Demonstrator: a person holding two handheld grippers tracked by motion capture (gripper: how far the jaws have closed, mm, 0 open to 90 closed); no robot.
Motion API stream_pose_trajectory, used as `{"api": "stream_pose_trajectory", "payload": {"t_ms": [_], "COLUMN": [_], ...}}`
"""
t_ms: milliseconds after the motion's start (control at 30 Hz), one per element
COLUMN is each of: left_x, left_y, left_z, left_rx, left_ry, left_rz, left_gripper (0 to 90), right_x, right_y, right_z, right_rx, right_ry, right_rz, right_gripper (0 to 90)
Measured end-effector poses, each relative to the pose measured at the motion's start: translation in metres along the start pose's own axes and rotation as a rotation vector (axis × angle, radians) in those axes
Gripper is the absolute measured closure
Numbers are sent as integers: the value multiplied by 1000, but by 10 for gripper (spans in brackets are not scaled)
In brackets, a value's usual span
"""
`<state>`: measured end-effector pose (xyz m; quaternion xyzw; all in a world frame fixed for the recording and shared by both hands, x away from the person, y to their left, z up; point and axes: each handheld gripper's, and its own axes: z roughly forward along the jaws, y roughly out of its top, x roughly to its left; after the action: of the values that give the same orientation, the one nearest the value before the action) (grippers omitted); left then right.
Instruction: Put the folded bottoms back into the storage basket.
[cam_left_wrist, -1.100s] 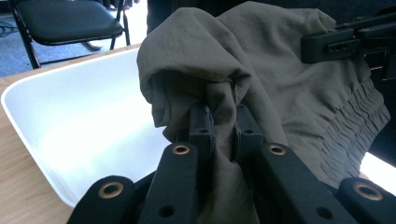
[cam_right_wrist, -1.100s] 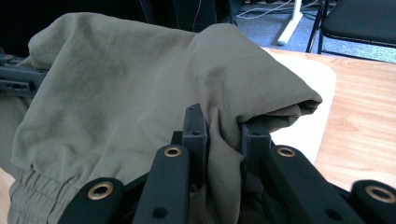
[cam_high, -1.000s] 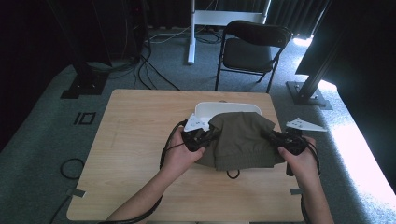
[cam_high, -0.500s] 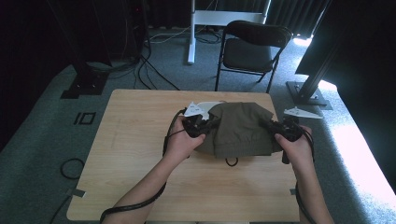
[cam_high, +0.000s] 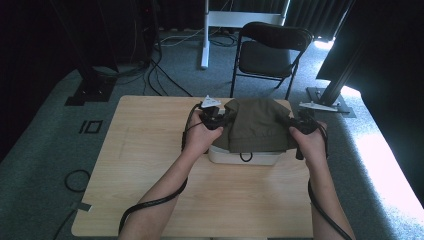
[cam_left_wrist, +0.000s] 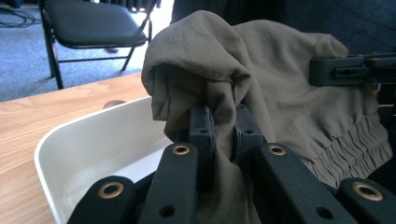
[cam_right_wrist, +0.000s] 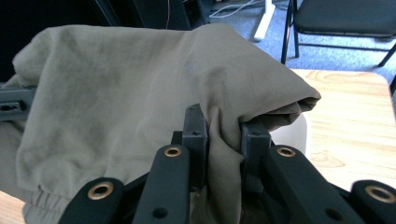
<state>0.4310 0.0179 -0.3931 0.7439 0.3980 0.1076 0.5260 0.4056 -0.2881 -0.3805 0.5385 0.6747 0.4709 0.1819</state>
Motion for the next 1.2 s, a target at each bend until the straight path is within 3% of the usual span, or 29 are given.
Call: {"api": "stream_pose_trajectory", "payload": {"t_ms": [133, 167, 267, 600, 1000, 1200], "left_x": [4, 12, 17, 27, 36, 41], "left_y": [-1, -4, -10, -25, -34, -40], "left_z": [3, 10, 17, 39, 56, 62], "left_rx": [4, 10, 26, 82, 155, 205], "left_ry": [3, 5, 7, 23, 47, 80], "left_rz": [-12, -52, -76, -118, -138, -142], "left_gripper": [837, 837, 837, 837, 835, 831], "right_x": [-2, -3, -6, -18, -25, -25], "right_y": [1, 0, -5, -27, -37, -42], "right_z": [10, 19, 31, 64, 85, 98], "right_rx": [4, 6, 24, 75, 122, 162], "right_ry": [2, 3, -6, -32, -63, -73], "right_rz": [17, 27, 42, 93, 100, 112], "right_gripper": [769, 769, 768, 769, 768, 767]}}
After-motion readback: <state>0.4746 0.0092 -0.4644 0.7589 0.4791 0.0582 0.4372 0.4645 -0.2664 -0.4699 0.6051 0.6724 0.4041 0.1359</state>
